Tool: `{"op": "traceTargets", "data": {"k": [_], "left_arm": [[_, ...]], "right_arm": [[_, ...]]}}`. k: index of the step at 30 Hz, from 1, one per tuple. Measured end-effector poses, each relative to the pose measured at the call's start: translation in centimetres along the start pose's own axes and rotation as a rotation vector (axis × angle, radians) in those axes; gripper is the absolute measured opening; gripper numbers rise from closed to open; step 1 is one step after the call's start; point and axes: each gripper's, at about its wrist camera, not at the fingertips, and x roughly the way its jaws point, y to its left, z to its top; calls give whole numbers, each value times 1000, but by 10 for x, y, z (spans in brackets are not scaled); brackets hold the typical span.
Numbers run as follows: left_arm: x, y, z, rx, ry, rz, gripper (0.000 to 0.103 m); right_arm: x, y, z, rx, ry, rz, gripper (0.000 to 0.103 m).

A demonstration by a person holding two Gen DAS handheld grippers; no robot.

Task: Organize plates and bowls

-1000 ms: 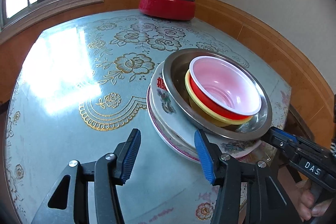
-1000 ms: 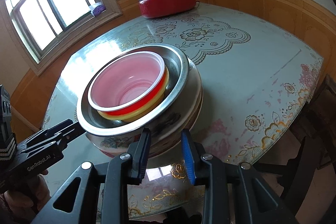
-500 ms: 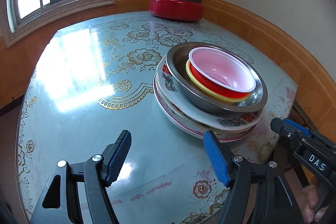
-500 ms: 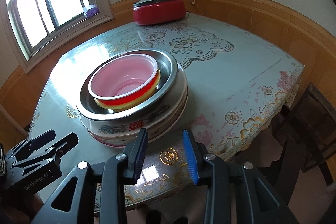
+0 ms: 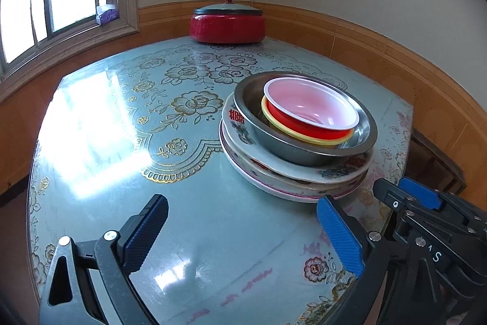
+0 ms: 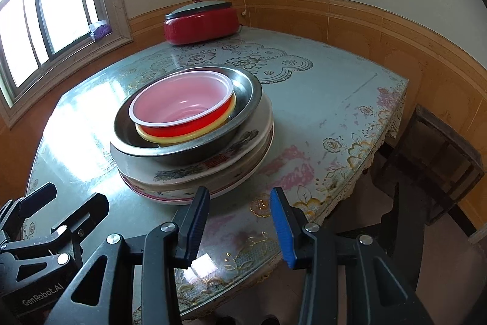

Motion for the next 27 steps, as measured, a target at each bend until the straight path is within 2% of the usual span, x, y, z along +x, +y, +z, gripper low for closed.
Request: {"op": "traceTargets", "data": {"k": [3,18,27], "left_arm": [[-3,5,2,17,-24,-9,103],[-3,19,10,63,-61,-29,103],[-3,25,12,36,-66,-52,103]], "right_arm": [[-2,4,1,17,-11,-18,41],[-3,24,2,30,-13,-52,41],[-6,26,2,45,-16,-78,41]]}}
